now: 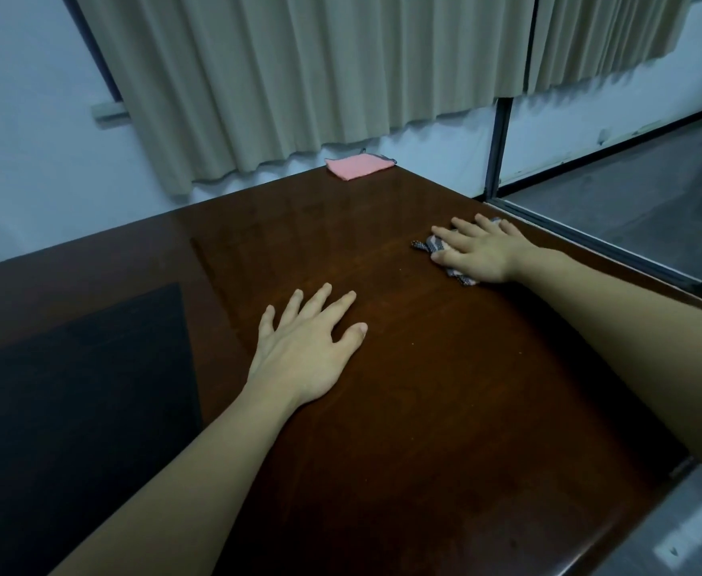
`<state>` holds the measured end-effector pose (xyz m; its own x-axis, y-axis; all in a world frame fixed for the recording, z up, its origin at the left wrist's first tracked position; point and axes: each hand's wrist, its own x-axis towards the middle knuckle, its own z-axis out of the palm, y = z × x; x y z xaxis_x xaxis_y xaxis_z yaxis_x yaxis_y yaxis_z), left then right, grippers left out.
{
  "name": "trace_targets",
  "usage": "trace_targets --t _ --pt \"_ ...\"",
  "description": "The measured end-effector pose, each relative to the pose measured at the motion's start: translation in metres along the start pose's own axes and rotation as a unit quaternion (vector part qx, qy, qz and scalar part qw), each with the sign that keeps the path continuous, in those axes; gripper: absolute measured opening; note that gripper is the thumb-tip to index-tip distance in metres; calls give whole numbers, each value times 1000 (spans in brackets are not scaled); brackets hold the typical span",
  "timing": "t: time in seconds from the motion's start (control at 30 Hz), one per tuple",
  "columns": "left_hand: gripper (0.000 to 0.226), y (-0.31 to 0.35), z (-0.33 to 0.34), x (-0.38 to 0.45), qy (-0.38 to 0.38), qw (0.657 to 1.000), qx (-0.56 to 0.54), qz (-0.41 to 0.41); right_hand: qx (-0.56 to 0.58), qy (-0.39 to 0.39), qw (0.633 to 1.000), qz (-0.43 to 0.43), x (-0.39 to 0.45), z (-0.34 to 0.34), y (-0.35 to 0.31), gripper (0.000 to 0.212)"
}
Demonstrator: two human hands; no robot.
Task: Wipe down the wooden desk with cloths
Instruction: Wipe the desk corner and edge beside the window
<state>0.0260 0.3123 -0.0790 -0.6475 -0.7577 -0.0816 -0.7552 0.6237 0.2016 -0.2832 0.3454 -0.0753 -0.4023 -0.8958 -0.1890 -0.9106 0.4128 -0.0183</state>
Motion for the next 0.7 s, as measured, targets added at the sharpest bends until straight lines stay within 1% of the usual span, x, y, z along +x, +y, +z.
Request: trace_targets --t 0.07,0.13,0.27,0.33,0.37,0.47,0.6,0.63,0.7 --pt "59 0 0 0 -4 1000 0 -1 -1 -3 1000 -11 -1 0 -11 73" --pt "59 1 0 1 -8 1000 -1 -1 -4 -8 999 -54 -18 1 -23 72" --pt "59 0 0 2 -12 1000 3 -3 -30 -16 984 -174 -86 14 -36 78" --pt "59 0 0 3 -12 1000 7 -3 -27 -23 977 -212 -120 22 -32 75" --pt "60 1 0 3 -13 1000 8 -3 -23 -25 975 -218 -131 23 -26 74" --pt "60 0 0 3 -11 1000 10 0 -14 -26 981 -192 -130 21 -9 78" --pt "59 -1 0 3 -9 1000 10 0 -14 -3 992 -123 -76 14 3 95" --pt "59 -1 0 3 -7 1000 9 0 -14 3 995 -100 -58 12 6 93" --pt "59 -1 0 2 -1 1000 6 1 -8 9 999 -47 -28 6 7 78"
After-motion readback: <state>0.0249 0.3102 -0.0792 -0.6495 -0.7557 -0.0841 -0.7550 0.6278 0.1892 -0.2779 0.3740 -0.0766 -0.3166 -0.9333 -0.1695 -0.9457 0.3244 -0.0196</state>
